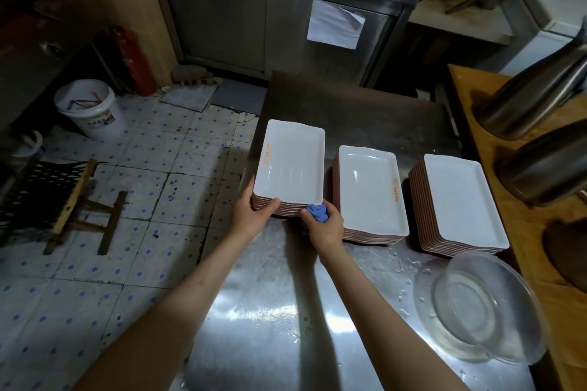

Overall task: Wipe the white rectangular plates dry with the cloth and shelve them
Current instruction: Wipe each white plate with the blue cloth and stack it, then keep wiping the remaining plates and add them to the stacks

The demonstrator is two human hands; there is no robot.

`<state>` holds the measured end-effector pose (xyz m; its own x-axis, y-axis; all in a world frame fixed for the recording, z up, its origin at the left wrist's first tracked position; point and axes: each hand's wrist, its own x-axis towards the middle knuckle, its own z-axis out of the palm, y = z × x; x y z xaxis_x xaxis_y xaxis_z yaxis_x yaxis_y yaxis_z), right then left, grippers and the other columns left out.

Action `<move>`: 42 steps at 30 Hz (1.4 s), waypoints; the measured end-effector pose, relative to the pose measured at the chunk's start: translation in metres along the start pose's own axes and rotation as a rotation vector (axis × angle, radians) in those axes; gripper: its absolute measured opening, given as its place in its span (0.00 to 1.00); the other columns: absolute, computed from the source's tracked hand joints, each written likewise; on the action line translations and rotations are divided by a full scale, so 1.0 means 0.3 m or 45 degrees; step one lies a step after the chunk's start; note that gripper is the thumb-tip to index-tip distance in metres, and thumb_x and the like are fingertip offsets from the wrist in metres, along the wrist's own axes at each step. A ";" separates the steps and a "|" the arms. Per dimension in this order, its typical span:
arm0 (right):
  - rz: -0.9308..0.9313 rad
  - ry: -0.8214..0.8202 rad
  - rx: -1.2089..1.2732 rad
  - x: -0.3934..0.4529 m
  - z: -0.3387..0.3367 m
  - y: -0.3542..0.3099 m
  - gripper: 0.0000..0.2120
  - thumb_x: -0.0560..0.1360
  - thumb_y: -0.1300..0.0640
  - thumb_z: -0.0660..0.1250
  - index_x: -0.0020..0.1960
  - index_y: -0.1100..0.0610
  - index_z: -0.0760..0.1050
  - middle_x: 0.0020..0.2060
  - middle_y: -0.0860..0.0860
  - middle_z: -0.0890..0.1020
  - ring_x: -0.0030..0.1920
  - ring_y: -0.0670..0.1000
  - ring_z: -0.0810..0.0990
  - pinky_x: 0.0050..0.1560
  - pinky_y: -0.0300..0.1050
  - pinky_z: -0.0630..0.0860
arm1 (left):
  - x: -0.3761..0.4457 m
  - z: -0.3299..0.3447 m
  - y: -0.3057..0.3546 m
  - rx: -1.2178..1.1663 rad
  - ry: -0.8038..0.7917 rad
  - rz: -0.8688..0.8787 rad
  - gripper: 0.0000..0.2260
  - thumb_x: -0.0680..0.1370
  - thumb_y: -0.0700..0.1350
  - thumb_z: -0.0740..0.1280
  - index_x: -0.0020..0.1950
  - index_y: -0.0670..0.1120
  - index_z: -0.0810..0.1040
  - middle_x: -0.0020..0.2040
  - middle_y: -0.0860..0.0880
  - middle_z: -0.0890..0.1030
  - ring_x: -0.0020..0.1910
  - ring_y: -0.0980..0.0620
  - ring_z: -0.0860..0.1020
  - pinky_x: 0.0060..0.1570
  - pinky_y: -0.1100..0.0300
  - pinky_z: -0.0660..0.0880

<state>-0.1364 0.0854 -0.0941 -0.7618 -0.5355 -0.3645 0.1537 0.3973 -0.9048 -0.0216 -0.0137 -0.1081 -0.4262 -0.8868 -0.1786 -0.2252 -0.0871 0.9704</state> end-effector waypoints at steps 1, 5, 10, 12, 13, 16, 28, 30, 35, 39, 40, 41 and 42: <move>-0.008 -0.011 -0.010 0.000 -0.003 0.002 0.23 0.71 0.61 0.73 0.63 0.65 0.71 0.53 0.59 0.79 0.49 0.53 0.78 0.51 0.47 0.77 | -0.001 0.000 0.002 0.010 0.000 -0.006 0.30 0.74 0.41 0.72 0.74 0.47 0.66 0.63 0.48 0.78 0.61 0.50 0.76 0.59 0.53 0.76; -0.019 -0.038 -0.066 -0.016 -0.020 0.006 0.19 0.71 0.63 0.72 0.60 0.63 0.73 0.52 0.57 0.80 0.51 0.54 0.78 0.57 0.51 0.77 | -0.015 0.000 -0.004 0.023 -0.022 -0.080 0.34 0.72 0.41 0.74 0.75 0.47 0.63 0.65 0.47 0.76 0.63 0.50 0.75 0.62 0.49 0.74; -0.020 -0.057 -0.053 -0.083 -0.074 -0.010 0.11 0.71 0.66 0.71 0.51 0.58 0.74 0.41 0.51 0.79 0.42 0.49 0.77 0.44 0.40 0.77 | -0.094 0.004 -0.013 0.080 0.061 -0.282 0.39 0.70 0.45 0.76 0.75 0.43 0.58 0.62 0.48 0.72 0.63 0.50 0.71 0.63 0.53 0.71; -0.009 -0.061 -0.030 -0.115 -0.112 -0.007 0.10 0.71 0.67 0.71 0.50 0.59 0.74 0.38 0.50 0.78 0.40 0.50 0.78 0.38 0.40 0.78 | -0.129 -0.002 -0.027 0.142 0.027 -0.326 0.31 0.72 0.45 0.74 0.71 0.40 0.66 0.56 0.44 0.76 0.59 0.46 0.75 0.56 0.55 0.73; -0.011 -0.056 -0.038 -0.131 -0.136 -0.003 0.10 0.70 0.67 0.71 0.49 0.59 0.75 0.38 0.50 0.78 0.39 0.51 0.78 0.37 0.42 0.78 | -0.146 -0.007 -0.031 0.183 -0.014 -0.340 0.25 0.72 0.45 0.74 0.66 0.39 0.71 0.53 0.42 0.79 0.56 0.44 0.78 0.51 0.56 0.74; -0.015 -0.006 -0.048 -0.174 -0.211 0.009 0.10 0.70 0.69 0.71 0.46 0.57 0.75 0.36 0.49 0.78 0.36 0.47 0.77 0.33 0.39 0.78 | -0.175 -0.002 -0.035 0.281 -0.131 -0.323 0.14 0.73 0.46 0.74 0.54 0.41 0.78 0.47 0.42 0.82 0.49 0.43 0.81 0.41 0.62 0.73; -0.038 0.160 -0.045 -0.154 -0.523 -0.030 0.12 0.67 0.70 0.73 0.48 0.63 0.76 0.37 0.57 0.79 0.32 0.51 0.77 0.27 0.40 0.76 | -0.173 0.296 0.140 0.606 -0.321 -0.072 0.15 0.75 0.48 0.71 0.57 0.41 0.77 0.48 0.41 0.83 0.49 0.46 0.79 0.47 0.60 0.70; -0.056 0.183 -0.018 -0.122 -0.565 -0.042 0.14 0.65 0.71 0.74 0.50 0.65 0.77 0.37 0.57 0.79 0.32 0.50 0.76 0.27 0.38 0.75 | -0.170 0.338 0.170 0.657 -0.294 -0.046 0.17 0.75 0.48 0.70 0.59 0.41 0.76 0.48 0.42 0.83 0.51 0.45 0.79 0.48 0.60 0.69; -0.059 0.206 -0.055 -0.011 -0.640 -0.067 0.16 0.63 0.71 0.74 0.47 0.60 0.77 0.38 0.52 0.80 0.37 0.50 0.78 0.42 0.42 0.78 | -0.146 0.415 0.193 0.681 -0.138 -0.046 0.15 0.74 0.49 0.71 0.54 0.40 0.76 0.46 0.44 0.82 0.49 0.44 0.78 0.42 0.60 0.66; -0.021 0.117 -0.153 0.076 -0.644 -0.077 0.15 0.66 0.70 0.72 0.48 0.56 0.75 0.42 0.52 0.80 0.41 0.51 0.78 0.46 0.41 0.77 | -0.135 0.449 0.196 0.689 -0.006 -0.072 0.13 0.73 0.48 0.72 0.50 0.40 0.78 0.44 0.43 0.81 0.46 0.44 0.78 0.40 0.59 0.66; -0.023 0.090 -0.192 0.096 -0.637 -0.076 0.15 0.67 0.68 0.72 0.50 0.56 0.75 0.43 0.52 0.79 0.44 0.52 0.78 0.48 0.43 0.77 | -0.135 0.457 0.196 0.683 0.024 -0.075 0.12 0.73 0.47 0.73 0.50 0.40 0.78 0.42 0.43 0.81 0.45 0.43 0.78 0.40 0.59 0.67; -0.010 0.068 -0.233 0.107 -0.632 -0.083 0.15 0.67 0.67 0.72 0.52 0.56 0.75 0.45 0.52 0.79 0.46 0.52 0.78 0.50 0.44 0.76 | -0.133 0.463 0.194 0.668 0.054 -0.079 0.11 0.72 0.46 0.74 0.49 0.40 0.79 0.41 0.43 0.81 0.44 0.43 0.78 0.40 0.58 0.69; -0.005 0.050 -0.262 0.118 -0.625 -0.087 0.16 0.68 0.66 0.72 0.54 0.57 0.75 0.47 0.52 0.79 0.47 0.51 0.77 0.51 0.42 0.75 | -0.133 0.467 0.194 0.653 0.082 -0.091 0.11 0.71 0.45 0.74 0.48 0.41 0.79 0.39 0.44 0.81 0.42 0.44 0.79 0.41 0.57 0.71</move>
<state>-0.2853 0.1959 -0.0421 -0.7868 -0.5095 -0.3482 0.0217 0.5411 -0.8407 -0.1405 0.0802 -0.0673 -0.3431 -0.9142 -0.2155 -0.6591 0.0708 0.7487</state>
